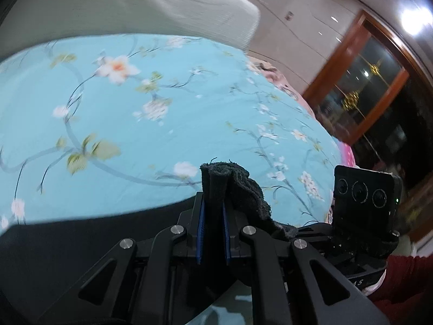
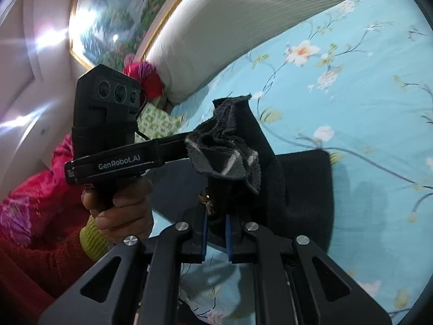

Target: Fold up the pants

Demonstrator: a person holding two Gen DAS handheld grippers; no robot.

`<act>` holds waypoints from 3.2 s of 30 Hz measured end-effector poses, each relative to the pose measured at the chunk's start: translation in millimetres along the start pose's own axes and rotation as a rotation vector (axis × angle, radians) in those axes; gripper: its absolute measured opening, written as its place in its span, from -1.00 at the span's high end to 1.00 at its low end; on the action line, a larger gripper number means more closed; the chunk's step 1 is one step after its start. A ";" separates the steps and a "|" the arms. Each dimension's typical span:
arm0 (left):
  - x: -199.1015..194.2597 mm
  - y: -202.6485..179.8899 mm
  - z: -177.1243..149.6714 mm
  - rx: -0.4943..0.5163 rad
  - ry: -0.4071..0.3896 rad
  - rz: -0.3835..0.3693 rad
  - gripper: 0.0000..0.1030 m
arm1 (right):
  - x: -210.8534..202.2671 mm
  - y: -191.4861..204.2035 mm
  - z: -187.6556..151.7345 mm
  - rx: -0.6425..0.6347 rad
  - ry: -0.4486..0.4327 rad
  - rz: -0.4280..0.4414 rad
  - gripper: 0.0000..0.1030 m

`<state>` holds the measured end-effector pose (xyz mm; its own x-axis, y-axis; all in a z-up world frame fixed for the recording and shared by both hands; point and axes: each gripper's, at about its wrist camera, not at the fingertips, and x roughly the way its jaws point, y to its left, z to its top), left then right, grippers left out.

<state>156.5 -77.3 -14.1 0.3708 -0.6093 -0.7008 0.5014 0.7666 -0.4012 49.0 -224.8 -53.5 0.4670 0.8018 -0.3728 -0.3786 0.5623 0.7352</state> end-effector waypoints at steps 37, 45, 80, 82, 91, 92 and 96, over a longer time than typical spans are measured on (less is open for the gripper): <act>-128.5 103.9 -132.0 -0.506 -0.249 0.317 -0.06 | 80.4 63.4 7.3 -0.225 0.237 0.034 0.02; -179.9 121.8 -165.6 -0.627 -0.333 0.447 -0.31 | 102.5 87.0 21.0 -0.294 0.251 0.052 -0.07; -237.9 251.1 -211.9 -0.949 -0.410 0.547 -0.46 | 344.3 173.6 61.5 -0.531 0.520 0.101 -0.15; -235.7 252.2 -209.7 -0.937 -0.408 0.558 -0.46 | 361.3 179.4 59.1 -0.568 0.552 0.116 -0.15; -227.7 259.3 -202.7 -0.895 -0.406 0.624 -0.27 | 427.2 193.2 45.6 -0.673 0.704 0.126 0.07; -226.5 259.9 -201.5 -0.893 -0.397 0.653 -0.05 | 430.5 193.2 44.7 -0.669 0.719 0.137 0.27; -226.3 263.0 -197.8 -0.882 -0.392 0.656 0.39 | 426.5 195.2 47.7 -0.642 0.722 0.157 0.50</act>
<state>49.8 302.2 -77.7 0.6505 0.0531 -0.7576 -0.5362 0.7386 -0.4086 212.4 217.3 -42.0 -0.1465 0.6872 -0.7115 -0.8575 0.2704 0.4376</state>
